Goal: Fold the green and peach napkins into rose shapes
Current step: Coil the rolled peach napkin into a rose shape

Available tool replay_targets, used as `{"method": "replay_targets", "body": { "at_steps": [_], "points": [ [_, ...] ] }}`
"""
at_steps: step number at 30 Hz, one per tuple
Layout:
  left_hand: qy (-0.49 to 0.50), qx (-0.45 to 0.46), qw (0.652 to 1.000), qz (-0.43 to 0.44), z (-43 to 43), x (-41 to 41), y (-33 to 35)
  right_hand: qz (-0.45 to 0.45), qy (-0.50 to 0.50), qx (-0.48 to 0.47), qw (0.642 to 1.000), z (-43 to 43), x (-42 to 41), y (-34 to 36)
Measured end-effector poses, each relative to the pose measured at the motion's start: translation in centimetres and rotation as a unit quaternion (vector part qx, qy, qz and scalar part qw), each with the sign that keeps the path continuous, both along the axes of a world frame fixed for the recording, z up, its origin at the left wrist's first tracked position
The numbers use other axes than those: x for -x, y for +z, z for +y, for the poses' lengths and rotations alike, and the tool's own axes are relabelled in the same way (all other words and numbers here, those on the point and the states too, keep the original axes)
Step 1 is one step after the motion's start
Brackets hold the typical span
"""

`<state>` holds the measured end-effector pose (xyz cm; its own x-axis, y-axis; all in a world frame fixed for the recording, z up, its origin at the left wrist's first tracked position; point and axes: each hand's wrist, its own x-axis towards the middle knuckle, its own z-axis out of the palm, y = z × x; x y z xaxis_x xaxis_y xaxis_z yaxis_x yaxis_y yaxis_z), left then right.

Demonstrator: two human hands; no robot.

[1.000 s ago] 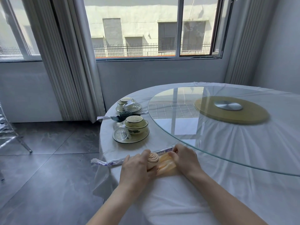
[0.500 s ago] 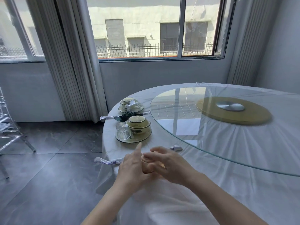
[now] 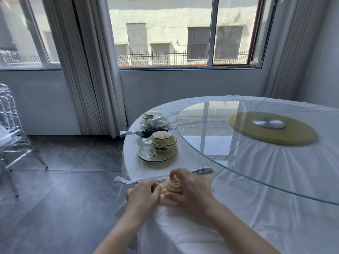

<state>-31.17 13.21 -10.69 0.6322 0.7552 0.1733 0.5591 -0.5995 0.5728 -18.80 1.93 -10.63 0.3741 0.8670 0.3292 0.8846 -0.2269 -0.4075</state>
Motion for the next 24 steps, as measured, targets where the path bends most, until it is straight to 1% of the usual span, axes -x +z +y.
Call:
{"method": "replay_targets", "body": {
  "at_steps": [4,9,13,16,18,22,24],
  "points": [
    [0.016,-0.010,1.000,-0.003,0.6,0.5,0.1,-0.006,-0.001,0.026,1.000,0.1,-0.3,-0.1],
    [0.015,-0.009,1.000,-0.024,1.2,1.1,0.0,-0.008,0.000,0.016,1.000,0.5,-0.5,-0.1],
    [0.020,0.016,0.999,-0.033,2.3,2.0,-0.4,0.052,0.001,-0.003,0.999,0.2,-1.3,0.3],
    [0.026,0.023,0.999,-0.027,2.2,2.1,-1.0,0.047,-0.002,0.018,0.999,0.5,-1.3,0.5],
    [0.027,0.016,0.999,-0.024,2.0,1.8,-1.0,0.043,-0.010,0.026,0.999,0.7,-1.1,0.5],
    [0.034,-0.018,0.998,-0.055,1.4,0.8,-0.2,0.035,-0.003,0.055,0.998,0.7,-1.4,0.3],
    [-0.004,-0.062,0.996,-0.070,0.6,-0.1,0.1,0.050,0.021,0.071,0.996,0.6,-1.5,0.5]
  ]
}}
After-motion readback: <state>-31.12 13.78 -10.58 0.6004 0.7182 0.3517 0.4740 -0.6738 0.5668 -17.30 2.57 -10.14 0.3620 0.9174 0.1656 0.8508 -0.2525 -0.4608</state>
